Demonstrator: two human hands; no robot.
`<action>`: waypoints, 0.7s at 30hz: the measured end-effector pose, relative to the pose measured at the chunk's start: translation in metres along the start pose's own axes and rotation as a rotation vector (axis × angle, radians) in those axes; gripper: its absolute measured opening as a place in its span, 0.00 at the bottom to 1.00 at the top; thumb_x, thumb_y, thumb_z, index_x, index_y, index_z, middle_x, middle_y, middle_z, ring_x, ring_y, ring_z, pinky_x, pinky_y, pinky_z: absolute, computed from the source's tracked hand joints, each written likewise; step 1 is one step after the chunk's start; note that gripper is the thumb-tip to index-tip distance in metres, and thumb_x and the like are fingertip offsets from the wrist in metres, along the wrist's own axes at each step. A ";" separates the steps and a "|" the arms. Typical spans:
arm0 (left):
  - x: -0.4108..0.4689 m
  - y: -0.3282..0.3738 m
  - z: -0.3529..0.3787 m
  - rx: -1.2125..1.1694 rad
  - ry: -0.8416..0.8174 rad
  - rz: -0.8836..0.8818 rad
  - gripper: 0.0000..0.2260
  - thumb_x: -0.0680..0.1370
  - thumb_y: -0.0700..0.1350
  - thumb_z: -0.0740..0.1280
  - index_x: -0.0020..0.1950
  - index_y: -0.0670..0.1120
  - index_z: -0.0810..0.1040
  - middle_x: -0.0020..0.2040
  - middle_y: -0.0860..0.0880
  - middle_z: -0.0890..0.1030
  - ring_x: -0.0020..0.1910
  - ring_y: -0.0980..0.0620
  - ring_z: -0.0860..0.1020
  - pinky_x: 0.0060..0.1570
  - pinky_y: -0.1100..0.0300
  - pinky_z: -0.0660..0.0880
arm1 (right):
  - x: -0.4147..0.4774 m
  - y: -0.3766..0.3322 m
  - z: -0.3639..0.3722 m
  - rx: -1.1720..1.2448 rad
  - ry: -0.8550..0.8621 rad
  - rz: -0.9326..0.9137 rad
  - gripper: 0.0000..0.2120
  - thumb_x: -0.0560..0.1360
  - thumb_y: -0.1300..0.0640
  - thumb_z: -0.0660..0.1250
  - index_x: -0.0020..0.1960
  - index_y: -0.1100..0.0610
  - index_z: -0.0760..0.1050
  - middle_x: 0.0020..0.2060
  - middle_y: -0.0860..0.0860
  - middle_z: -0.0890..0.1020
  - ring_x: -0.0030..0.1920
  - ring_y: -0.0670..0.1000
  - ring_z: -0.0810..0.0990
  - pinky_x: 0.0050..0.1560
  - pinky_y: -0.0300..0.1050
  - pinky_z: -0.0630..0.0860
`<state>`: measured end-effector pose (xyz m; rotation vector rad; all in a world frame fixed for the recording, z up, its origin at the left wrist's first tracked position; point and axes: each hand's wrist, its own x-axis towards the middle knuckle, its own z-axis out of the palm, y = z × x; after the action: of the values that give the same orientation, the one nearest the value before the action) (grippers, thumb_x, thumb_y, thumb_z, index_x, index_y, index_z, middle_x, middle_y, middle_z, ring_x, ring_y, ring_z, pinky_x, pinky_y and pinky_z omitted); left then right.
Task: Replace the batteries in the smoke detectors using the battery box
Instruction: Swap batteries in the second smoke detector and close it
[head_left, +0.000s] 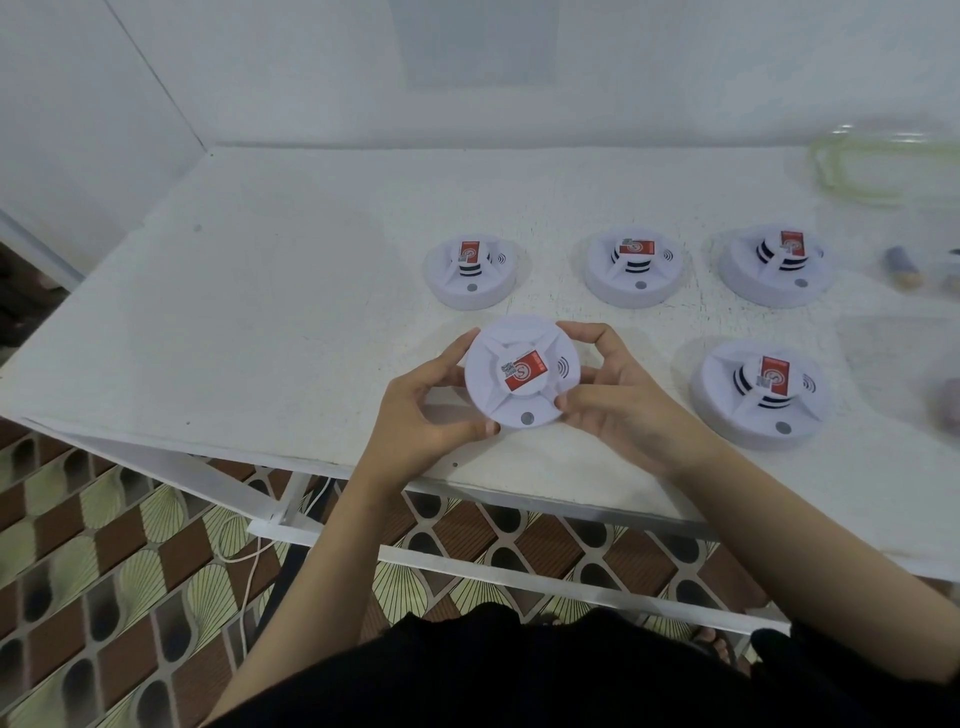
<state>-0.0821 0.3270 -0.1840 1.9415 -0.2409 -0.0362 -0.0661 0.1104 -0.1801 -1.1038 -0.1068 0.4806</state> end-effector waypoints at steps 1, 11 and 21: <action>0.000 0.001 0.000 -0.001 -0.002 0.000 0.35 0.64 0.41 0.76 0.71 0.49 0.71 0.54 0.56 0.83 0.54 0.61 0.78 0.53 0.77 0.68 | 0.000 0.000 0.000 0.002 0.004 0.000 0.29 0.64 0.73 0.63 0.61 0.53 0.66 0.42 0.57 0.83 0.45 0.54 0.82 0.47 0.50 0.81; 0.001 0.000 0.000 0.044 -0.029 0.030 0.37 0.65 0.42 0.77 0.72 0.49 0.70 0.57 0.52 0.82 0.55 0.56 0.78 0.54 0.74 0.69 | 0.000 0.000 0.001 0.006 0.020 -0.001 0.30 0.64 0.73 0.64 0.62 0.54 0.65 0.44 0.60 0.82 0.47 0.56 0.81 0.51 0.53 0.79; 0.003 -0.002 0.002 0.074 -0.032 0.072 0.36 0.65 0.45 0.78 0.72 0.51 0.70 0.60 0.60 0.79 0.54 0.57 0.78 0.55 0.73 0.70 | -0.004 0.001 0.001 -0.127 0.046 -0.033 0.31 0.63 0.70 0.67 0.64 0.53 0.66 0.51 0.56 0.81 0.53 0.53 0.80 0.54 0.49 0.78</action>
<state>-0.0790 0.3254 -0.1859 2.0055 -0.3376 -0.0109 -0.0701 0.1099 -0.1798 -1.2353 -0.1165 0.4226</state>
